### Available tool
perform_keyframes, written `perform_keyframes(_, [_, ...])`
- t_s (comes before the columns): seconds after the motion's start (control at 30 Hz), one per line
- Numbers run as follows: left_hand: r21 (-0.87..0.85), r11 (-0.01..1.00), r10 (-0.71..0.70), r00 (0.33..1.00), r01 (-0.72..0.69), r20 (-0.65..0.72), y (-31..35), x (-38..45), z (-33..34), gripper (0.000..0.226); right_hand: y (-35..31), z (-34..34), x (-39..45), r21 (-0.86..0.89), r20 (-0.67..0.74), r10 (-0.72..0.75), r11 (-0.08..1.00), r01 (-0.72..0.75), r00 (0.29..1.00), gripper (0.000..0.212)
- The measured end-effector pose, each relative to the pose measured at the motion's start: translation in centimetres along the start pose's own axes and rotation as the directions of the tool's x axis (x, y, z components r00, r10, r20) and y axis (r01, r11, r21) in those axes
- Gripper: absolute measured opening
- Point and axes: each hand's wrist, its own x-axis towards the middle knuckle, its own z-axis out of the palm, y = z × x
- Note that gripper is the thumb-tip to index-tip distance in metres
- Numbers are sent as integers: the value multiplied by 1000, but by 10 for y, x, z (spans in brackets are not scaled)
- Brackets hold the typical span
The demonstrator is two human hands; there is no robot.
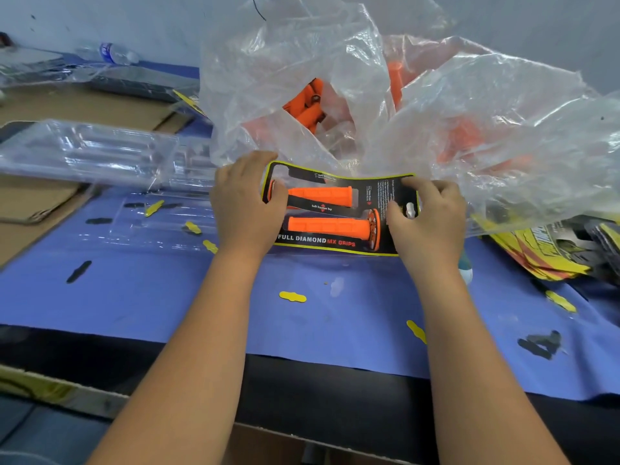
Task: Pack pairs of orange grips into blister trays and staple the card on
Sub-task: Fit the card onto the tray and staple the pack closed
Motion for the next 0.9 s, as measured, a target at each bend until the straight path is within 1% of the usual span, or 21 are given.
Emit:
perform_keyframes(0.07, [-17, 1000, -20, 1000, 20, 12, 4, -2, -1, 36, 1, 2, -1, 33, 30, -29, 999, 28, 999, 32])
perform_keyframes(0.13, [-10, 997, -71, 997, 71, 0, 4, -2, -1, 39, 1, 3, -3, 36, 34, -59, 998, 58, 998, 30])
perform_keyframes(0.23, [69, 979, -189, 981, 191, -35, -1, -2, -1, 39, 1, 5, -3, -43, 5, -101, 994, 101, 995, 29])
perform_keyframes(0.3, [147, 955, -261, 965, 259, -8, -5, -2, 1, 32, 2, 6, -4, -70, 24, -92, 993, 94, 995, 29])
perform_keyframes(0.33, [160, 952, -265, 964, 260, 8, -6, -2, 2, 31, 2, 5, -5, -68, 40, -93, 993, 96, 995, 30])
perform_keyframes(0.37, [129, 963, -244, 969, 239, 29, -7, -2, 3, 34, 2, 4, -6, -54, 56, -112, 992, 115, 992, 31])
perform_keyframes(0.4, [43, 979, -203, 977, 201, 57, -6, -2, 3, 41, 1, 2, -7, -34, 75, -150, 988, 152, 986, 34])
perform_keyframes(0.47, [-172, 978, -91, 986, 115, 142, -2, -4, 4, 61, -2, -1, -9, -18, 109, -254, 966, 257, 961, 42])
perform_keyframes(0.5, [-213, 974, -33, 983, 73, 183, -1, -7, 5, 71, -4, -1, -10, -25, 121, -297, 953, 302, 947, 46])
perform_keyframes(0.57, [-151, 988, 46, 970, -10, 240, -4, -10, 11, 81, -6, -1, -11, -54, 178, -317, 942, 331, 932, 52])
perform_keyframes(0.6, [-120, 992, 58, 966, -28, 250, -6, -10, 12, 81, -6, 0, -11, -68, 225, -297, 945, 319, 928, 54])
perform_keyframes(0.67, [-151, 988, 52, 967, -15, 251, -10, -8, 14, 73, -3, 2, -13, -69, 301, -227, 963, 259, 926, 52])
perform_keyframes(0.7, [-174, 985, 49, 966, -4, 252, -11, -8, 14, 69, -2, 2, -13, -54, 316, -190, 975, 217, 929, 50])
perform_keyframes(0.8, [-129, 992, 28, 962, 8, 271, -11, -7, 13, 65, 2, 2, -10, -22, 293, -112, 992, 124, 950, 46])
perform_keyframes(0.87, [-79, 997, -1, 964, 23, 266, -10, -6, 13, 63, 2, 4, -8, -54, 275, -117, 989, 137, 954, 43])
perform_keyframes(0.9, [-57, 997, -26, 964, 42, 264, -9, -6, 12, 63, 2, 6, -6, -58, 242, -127, 988, 144, 962, 39])
